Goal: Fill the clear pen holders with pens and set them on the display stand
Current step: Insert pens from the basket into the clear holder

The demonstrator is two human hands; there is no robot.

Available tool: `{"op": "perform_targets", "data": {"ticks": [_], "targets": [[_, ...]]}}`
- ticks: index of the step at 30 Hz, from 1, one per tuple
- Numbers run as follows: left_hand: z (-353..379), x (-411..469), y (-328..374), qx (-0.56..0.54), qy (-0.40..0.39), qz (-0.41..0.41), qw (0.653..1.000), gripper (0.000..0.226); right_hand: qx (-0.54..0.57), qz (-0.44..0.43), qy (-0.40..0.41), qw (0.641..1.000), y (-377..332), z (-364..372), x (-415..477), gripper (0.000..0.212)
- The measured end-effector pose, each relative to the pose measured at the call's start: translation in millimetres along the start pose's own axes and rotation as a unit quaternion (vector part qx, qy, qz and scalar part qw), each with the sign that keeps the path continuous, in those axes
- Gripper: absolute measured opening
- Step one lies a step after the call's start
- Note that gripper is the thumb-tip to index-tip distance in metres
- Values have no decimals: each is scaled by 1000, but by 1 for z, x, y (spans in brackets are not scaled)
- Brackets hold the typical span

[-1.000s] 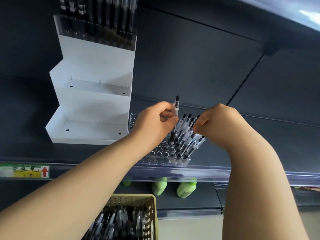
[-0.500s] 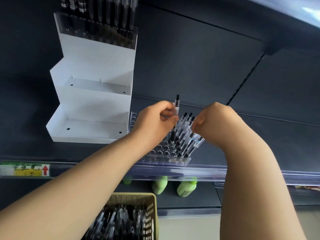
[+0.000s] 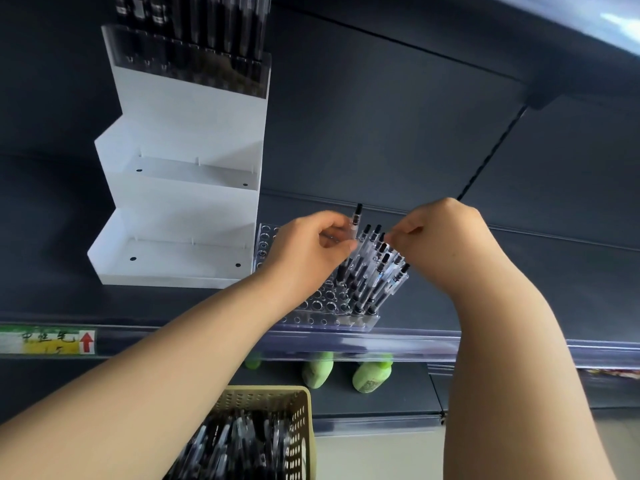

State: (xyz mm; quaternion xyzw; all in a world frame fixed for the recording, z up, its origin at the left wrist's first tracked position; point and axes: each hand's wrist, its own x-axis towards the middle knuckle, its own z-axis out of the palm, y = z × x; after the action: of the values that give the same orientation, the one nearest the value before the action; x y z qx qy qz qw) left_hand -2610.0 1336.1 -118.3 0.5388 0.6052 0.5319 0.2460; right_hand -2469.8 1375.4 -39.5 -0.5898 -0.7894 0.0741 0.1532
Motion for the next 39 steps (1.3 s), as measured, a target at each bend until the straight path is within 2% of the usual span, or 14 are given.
{"op": "perform_targets", "data": {"ticks": [11, 22, 29, 35, 39], "targets": [[14, -1, -14, 37, -30, -11, 999, 18, 5, 1, 3, 1000, 7, 1, 2, 19], [15, -1, -16, 71, -24, 0, 997, 16, 17, 0, -12, 1000, 10, -5, -1, 25], [9, -3, -13, 95, -34, -14, 995, 13, 20, 3, -16, 1000, 8, -5, -1, 20], [-14, -11, -3, 141, -34, -23, 989, 13, 19, -49, -16, 998, -6, 2, -11, 11], [-38, -30, 5, 237, -38, 2, 971, 14, -14, -117, -19, 993, -26, 17, -30, 17]]}}
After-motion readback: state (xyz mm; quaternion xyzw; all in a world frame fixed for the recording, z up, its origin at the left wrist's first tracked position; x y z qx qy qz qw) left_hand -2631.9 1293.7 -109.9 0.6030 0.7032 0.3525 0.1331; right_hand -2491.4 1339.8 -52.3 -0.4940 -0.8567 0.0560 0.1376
